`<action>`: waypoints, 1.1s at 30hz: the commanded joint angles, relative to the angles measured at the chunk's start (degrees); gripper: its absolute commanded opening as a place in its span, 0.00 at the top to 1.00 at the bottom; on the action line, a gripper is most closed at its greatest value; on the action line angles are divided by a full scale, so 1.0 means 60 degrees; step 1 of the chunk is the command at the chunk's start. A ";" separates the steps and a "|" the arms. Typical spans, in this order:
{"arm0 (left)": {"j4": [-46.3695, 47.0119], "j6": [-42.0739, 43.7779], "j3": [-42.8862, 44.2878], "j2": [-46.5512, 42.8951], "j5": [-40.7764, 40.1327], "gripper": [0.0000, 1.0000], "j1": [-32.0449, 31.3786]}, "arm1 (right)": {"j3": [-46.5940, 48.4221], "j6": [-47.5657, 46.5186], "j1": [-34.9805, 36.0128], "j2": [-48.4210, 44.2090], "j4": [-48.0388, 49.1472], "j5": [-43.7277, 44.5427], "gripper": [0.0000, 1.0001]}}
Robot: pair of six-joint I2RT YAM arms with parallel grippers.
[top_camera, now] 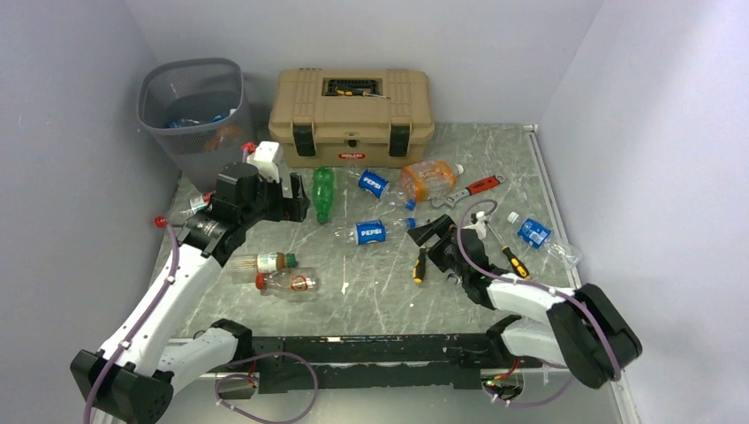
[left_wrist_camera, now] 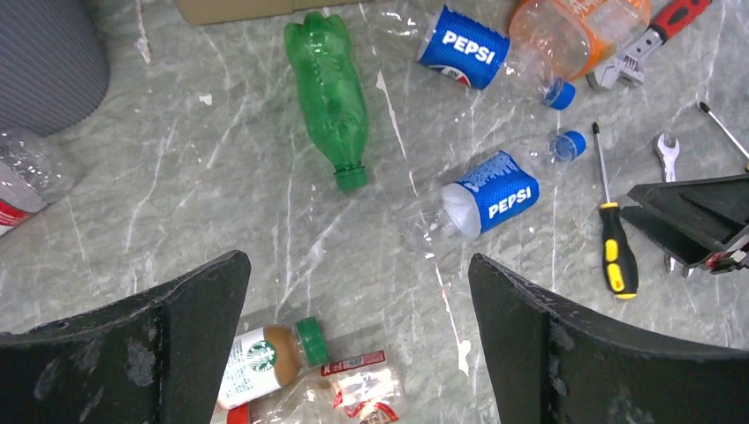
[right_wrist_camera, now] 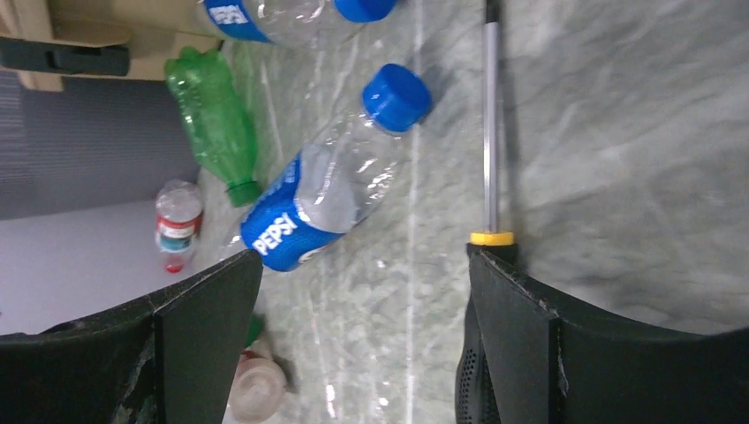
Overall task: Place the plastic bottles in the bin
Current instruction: Pick up the plastic bottle at the center of the board.
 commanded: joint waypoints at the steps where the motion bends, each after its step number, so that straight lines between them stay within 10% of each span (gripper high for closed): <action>1: 0.0328 -0.0218 0.0001 -0.0115 -0.0462 0.01 -0.0065 | 0.0501 0.1086 0.0337 0.1239 0.1529 0.0052 0.08; 11: 0.0152 -0.0186 0.0079 0.0070 -0.0565 0.02 -0.0259 | 0.2214 0.0710 0.1195 0.2143 0.0333 0.1907 0.08; 24: 0.0157 -0.0227 0.0112 0.0001 -0.0366 0.03 -0.0398 | 0.2687 -0.0749 -0.3048 0.0156 -0.2113 0.2060 0.07; 33: 0.0091 -0.0168 0.0103 -0.0097 -0.0765 0.02 -0.0649 | 0.3865 -0.1620 -0.3491 0.0448 -0.3451 0.3295 0.06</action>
